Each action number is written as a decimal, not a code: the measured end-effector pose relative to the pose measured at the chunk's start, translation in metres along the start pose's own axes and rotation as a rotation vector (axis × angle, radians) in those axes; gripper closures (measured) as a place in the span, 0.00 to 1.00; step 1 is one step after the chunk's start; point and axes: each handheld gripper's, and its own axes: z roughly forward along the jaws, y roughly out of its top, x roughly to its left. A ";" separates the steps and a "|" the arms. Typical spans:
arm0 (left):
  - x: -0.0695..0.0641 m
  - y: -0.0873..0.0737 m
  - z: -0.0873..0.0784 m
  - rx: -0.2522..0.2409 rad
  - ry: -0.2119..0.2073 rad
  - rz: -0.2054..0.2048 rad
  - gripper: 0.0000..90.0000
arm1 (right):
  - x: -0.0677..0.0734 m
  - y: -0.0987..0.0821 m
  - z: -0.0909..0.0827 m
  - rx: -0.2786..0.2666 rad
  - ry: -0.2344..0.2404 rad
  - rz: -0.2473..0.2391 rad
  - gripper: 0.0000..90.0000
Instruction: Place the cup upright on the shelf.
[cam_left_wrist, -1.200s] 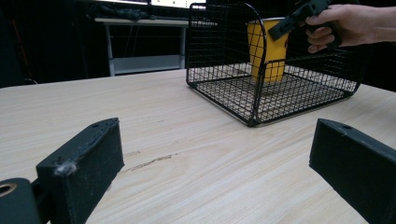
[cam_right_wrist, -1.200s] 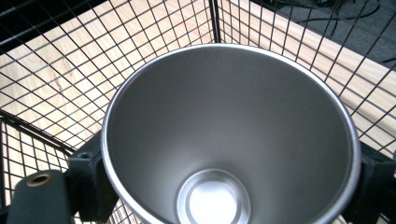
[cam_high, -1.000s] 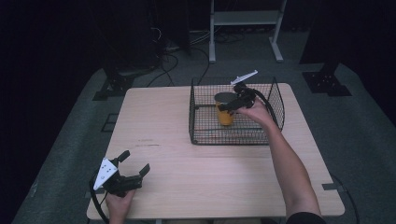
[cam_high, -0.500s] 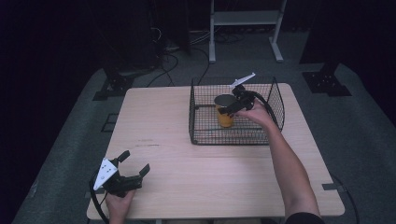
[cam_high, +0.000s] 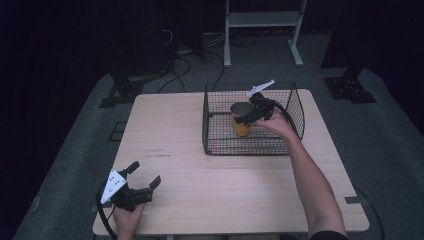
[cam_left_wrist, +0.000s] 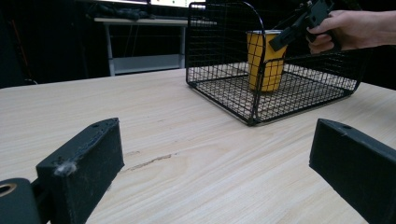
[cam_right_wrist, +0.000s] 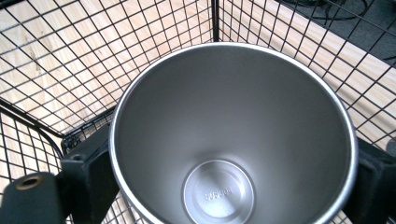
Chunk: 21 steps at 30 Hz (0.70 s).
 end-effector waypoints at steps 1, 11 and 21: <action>0.000 0.000 0.000 0.000 0.000 0.000 0.02 | 0.001 0.000 -0.001 0.000 -0.002 -0.001 0.09; 0.000 0.000 0.000 0.000 0.002 0.000 0.02 | 0.002 0.001 -0.007 -0.023 -0.012 0.007 0.04; 0.000 0.000 0.001 0.003 0.003 -0.003 0.02 | 0.000 0.006 -0.025 -0.101 -0.017 0.024 0.03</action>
